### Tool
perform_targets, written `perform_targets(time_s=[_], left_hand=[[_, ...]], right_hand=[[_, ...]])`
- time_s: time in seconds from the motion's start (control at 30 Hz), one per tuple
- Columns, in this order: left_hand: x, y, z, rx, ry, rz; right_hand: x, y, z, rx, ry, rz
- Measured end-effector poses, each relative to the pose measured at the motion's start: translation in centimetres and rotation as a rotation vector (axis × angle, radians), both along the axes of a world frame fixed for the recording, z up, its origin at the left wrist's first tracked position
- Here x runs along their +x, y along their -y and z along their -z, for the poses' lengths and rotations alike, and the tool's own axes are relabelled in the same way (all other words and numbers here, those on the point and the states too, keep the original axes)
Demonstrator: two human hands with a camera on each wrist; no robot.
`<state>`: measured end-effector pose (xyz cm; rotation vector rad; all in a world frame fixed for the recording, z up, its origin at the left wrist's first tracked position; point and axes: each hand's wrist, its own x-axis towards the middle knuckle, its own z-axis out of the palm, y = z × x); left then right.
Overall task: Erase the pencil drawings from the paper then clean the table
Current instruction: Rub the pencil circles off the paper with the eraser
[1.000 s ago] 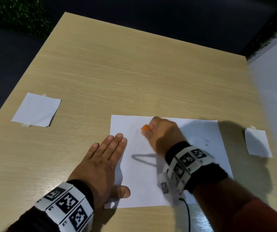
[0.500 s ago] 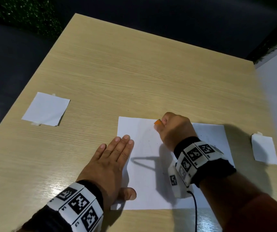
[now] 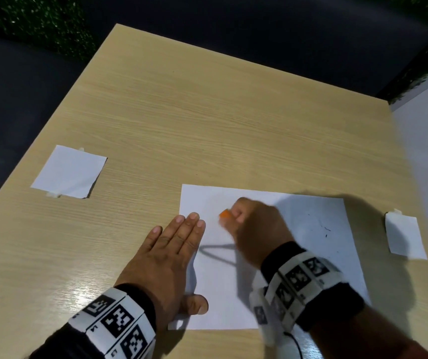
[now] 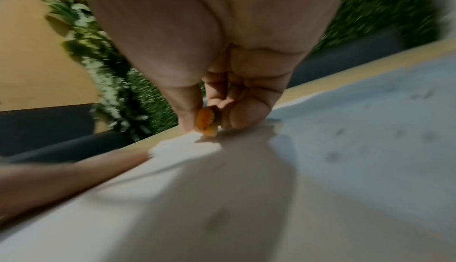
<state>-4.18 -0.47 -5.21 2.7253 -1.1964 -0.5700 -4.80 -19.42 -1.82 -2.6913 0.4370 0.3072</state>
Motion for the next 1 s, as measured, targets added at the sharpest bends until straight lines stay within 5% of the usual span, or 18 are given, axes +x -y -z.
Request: perform_targets(time_s=[0.07, 0.2, 0.43, 0.63, 0.83, 1.0], left_hand=[[0.1, 0.2, -0.1, -0.081, 0.042, -0.037], [0.1, -0.2, 0.2, -0.008, -0.080, -0.039], [0.3, -0.2, -0.2, -0.035, -0.068, -0.028], [0.0, -0.7, 0.3, 0.016, -0.124, -0.035], [-0.1, 0.4, -1.7, 0.151, -0.104, 0.008], [0.0, 0.4, -1.8, 0.212, -0.149, 0.003]], right_hand=[[-0.3, 0.3, 0.1, -0.007, -0.021, 0.001], [0.4, 4.2, -0.5, -0.030, -0.045, 0.275], [-1.2, -2.4, -0.8, 0.108, -0.028, -0.162], [1.0, 2.3, -0.4, -0.027, -0.027, 0.097], [0.0, -2.1, 0.1, 0.113, 0.043, -0.085], [2.9, 1.0, 0.2, 0.051, -0.042, 0.120]])
